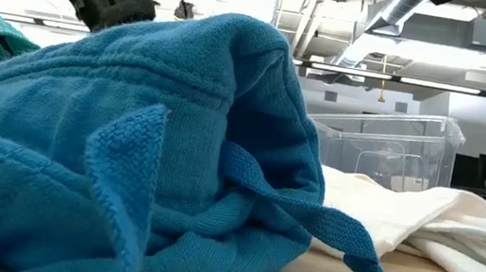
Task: Pick & Place Cloths
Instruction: Put the pink polo shirt into the wire basket
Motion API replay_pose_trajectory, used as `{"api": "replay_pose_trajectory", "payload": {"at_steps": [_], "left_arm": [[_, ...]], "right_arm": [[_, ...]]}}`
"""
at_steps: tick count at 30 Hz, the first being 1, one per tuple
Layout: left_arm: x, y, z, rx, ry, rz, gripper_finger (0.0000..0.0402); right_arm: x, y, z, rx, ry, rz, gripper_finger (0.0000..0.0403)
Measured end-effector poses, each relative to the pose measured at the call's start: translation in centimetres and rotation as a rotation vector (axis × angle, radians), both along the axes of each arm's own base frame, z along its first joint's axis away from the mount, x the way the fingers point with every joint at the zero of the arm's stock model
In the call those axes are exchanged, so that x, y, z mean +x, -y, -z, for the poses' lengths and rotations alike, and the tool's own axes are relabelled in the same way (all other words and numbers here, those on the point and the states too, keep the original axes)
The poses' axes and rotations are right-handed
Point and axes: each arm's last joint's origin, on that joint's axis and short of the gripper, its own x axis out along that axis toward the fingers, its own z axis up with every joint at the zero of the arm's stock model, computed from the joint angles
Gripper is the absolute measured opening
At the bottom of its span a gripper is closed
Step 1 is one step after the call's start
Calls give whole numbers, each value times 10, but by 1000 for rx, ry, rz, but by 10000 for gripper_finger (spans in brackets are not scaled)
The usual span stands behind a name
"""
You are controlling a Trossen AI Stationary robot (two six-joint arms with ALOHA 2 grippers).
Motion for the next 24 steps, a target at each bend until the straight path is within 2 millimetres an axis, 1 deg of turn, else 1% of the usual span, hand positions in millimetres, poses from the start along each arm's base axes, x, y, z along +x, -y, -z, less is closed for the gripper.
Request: {"api": "replay_pose_trajectory", "payload": {"at_steps": [3,4,6,8,9,12,13,14,19,24], "left_arm": [[-4,1,-14,40,109,-49,265],[-5,1,-17,57,125,-84,254],[-8,-1,-17,95,109,-177,220],[-9,-3,-15,113,76,-271,171],[-7,-5,-13,117,66,-285,140],[-1,-8,-6,85,36,-260,44],[3,-8,-2,63,29,-235,23],[5,-9,1,41,16,-215,14],[18,-13,19,-20,-64,-180,3],[27,-17,37,-56,-146,-182,1]], "right_arm": [[0,0,0,0,-1,0,309],[0,0,0,0,-1,0,309],[0,0,0,0,-1,0,309],[0,0,0,-7,2,13,309],[0,1,0,-8,3,17,309],[0,2,0,-9,3,21,309],[1,2,0,-9,3,25,309],[1,2,0,-9,3,25,309],[1,4,0,-10,4,33,309],[1,4,0,-9,4,33,309]]}}
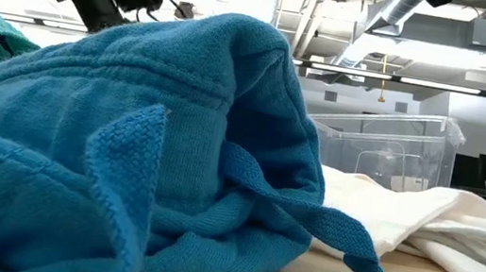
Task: Pick & Place Cloths
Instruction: Put the pink polo shirt into the wire basket
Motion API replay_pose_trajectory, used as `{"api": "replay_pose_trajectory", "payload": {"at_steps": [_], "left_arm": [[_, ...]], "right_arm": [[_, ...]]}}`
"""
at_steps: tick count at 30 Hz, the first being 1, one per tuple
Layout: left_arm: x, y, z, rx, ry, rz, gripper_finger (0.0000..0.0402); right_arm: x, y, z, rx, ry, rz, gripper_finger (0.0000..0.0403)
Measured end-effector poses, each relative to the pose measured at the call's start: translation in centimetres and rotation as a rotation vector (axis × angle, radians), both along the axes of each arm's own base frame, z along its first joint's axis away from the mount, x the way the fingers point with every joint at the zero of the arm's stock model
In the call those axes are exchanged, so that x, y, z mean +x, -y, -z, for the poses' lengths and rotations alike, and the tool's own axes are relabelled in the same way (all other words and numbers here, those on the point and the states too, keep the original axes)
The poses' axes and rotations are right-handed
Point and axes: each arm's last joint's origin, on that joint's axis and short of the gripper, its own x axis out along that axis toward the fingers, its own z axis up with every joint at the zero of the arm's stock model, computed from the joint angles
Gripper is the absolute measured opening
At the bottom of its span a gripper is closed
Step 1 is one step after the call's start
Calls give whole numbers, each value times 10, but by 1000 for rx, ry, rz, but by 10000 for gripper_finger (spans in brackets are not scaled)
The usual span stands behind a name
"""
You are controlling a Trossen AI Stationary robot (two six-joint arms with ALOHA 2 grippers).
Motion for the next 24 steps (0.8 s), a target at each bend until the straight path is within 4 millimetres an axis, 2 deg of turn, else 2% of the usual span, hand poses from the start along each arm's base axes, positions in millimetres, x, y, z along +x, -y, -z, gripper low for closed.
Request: {"api": "replay_pose_trajectory", "payload": {"at_steps": [5,11,17,24], "left_arm": [[7,-4,18,-44,-76,11,1],[10,-10,26,-75,-100,4,1],[-6,-26,33,-59,-182,-80,1],[-20,-41,31,-23,-226,-171,1]], "right_arm": [[0,0,0,-1,0,-1,309],[0,0,0,-3,-4,0,309],[0,0,0,-3,-4,0,309],[0,0,0,-1,-4,0,309]]}}
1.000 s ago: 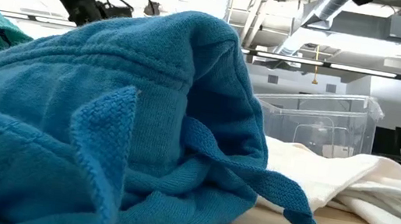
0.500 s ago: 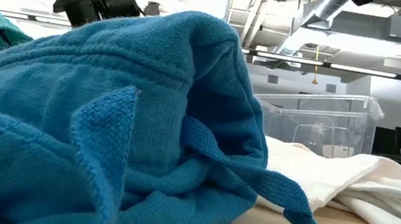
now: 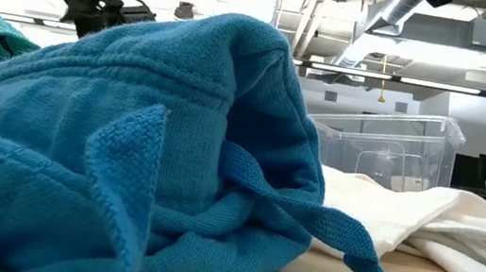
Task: Pick & Place Cloths
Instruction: Put the pink polo shirt into the wire basket, then put the blue polo shirt into the wire basket
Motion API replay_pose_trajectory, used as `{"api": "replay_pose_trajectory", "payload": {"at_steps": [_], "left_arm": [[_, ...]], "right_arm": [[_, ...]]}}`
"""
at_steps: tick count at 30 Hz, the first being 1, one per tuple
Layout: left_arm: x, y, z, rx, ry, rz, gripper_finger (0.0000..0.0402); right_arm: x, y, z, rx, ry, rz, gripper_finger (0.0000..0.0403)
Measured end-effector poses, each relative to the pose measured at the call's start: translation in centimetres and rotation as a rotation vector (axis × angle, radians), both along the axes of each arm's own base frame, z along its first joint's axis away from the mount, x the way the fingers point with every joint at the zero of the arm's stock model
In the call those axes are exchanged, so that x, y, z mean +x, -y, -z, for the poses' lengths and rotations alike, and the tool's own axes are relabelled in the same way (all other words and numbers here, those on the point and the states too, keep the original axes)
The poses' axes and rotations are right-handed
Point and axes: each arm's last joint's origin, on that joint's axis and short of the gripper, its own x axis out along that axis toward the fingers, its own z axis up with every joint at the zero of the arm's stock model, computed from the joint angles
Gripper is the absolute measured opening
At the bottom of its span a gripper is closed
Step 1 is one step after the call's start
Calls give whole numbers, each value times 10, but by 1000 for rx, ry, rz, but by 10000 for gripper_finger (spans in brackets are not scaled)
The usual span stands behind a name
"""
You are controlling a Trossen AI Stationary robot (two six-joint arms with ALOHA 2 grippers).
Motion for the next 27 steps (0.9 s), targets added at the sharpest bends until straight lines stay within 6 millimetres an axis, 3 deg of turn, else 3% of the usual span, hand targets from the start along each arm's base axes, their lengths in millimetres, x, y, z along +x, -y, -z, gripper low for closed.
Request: {"api": "replay_pose_trajectory", "payload": {"at_steps": [5,12,19,27], "left_arm": [[-8,-5,-8,53,-8,-33,1],[-20,4,-36,137,100,-5,27],[-36,32,-79,163,400,191,125],[-38,84,-128,209,843,568,261]], "right_arm": [[0,0,0,1,1,1,309],[0,0,0,-1,2,4,309],[0,0,0,-2,2,3,309],[0,0,0,-3,2,3,309]]}}
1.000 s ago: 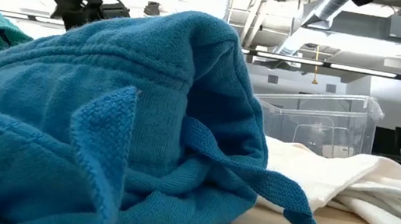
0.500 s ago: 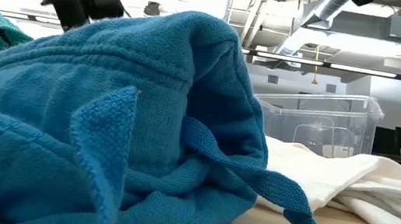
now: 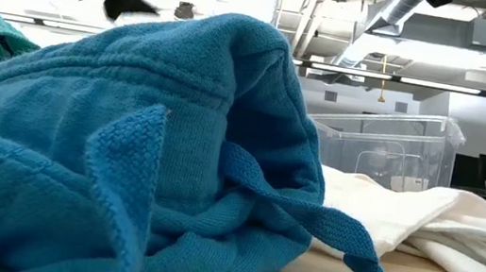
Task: Pick & Place Cloths
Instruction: Put the blue polo shirt into the wire basket
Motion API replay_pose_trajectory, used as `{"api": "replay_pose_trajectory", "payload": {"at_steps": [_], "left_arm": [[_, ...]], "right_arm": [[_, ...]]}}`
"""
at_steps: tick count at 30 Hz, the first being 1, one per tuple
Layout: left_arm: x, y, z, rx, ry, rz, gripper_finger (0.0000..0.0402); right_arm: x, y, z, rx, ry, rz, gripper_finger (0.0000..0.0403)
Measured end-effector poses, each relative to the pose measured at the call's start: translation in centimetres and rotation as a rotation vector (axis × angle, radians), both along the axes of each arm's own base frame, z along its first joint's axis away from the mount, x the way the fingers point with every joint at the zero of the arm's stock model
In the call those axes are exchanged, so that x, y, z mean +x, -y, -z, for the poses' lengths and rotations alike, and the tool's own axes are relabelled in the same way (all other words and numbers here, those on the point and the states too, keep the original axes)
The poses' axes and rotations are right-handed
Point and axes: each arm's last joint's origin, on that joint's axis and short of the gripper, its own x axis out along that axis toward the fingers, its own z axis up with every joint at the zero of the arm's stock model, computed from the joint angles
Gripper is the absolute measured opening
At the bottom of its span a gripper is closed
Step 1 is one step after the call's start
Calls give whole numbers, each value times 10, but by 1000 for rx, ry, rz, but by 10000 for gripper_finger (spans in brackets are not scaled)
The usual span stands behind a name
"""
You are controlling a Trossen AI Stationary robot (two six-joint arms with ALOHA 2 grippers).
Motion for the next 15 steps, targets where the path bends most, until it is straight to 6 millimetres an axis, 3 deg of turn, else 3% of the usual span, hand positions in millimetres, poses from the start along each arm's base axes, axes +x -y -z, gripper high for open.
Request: {"api": "replay_pose_trajectory", "payload": {"at_steps": [3,7,15], "left_arm": [[11,21,-10,61,92,94,288],[32,47,-10,167,99,153,304],[84,94,26,325,-125,247,328]], "right_arm": [[0,0,0,0,0,0,309],[0,0,0,-13,-1,-9,309],[0,0,0,-11,-2,-14,309]]}}
